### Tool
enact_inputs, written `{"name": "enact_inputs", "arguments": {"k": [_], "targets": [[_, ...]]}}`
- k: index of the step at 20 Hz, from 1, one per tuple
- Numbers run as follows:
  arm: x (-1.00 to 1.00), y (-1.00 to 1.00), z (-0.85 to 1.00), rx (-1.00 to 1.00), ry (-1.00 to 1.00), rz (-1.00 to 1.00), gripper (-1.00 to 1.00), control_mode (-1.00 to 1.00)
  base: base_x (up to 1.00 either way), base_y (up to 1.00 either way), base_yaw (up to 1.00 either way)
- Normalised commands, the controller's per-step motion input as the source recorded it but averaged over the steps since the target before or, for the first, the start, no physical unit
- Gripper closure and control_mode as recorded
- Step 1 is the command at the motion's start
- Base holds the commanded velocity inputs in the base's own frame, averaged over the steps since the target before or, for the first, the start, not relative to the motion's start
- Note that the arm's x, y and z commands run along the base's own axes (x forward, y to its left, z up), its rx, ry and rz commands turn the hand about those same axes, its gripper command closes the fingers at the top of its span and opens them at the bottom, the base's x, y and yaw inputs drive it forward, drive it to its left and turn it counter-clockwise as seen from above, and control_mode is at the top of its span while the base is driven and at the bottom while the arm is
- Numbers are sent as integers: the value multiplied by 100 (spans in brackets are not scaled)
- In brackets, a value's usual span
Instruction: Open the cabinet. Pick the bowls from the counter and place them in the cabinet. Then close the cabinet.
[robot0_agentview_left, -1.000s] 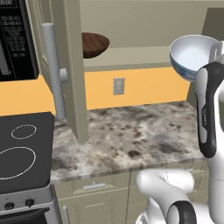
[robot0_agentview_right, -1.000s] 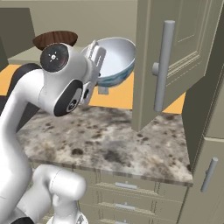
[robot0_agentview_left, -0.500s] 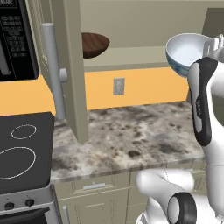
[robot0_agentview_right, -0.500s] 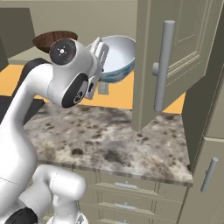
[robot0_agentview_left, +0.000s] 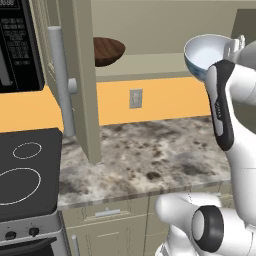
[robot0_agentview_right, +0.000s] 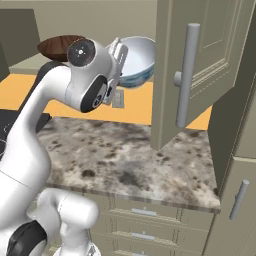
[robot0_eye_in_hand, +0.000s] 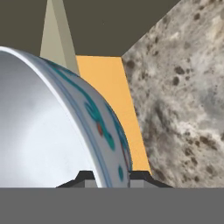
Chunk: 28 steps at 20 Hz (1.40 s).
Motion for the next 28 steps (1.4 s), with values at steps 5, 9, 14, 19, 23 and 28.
{"name": "enact_inputs", "arguments": {"k": [5,9,14,19,23,28], "targets": [[34,0,8,0,0,0,100,-100,0,0,0],[34,0,7,0,0,0,100,-100,0,0,0],[30,-5,11,0,-1,0,100,-100,0,0,0],[27,-13,10,0,-1,0,100,-100,0,0,0],[24,-17,3,0,-1,0,100,-100,0,0,0],[24,-17,0,0,0,0,100,-100,0,0,0]]}}
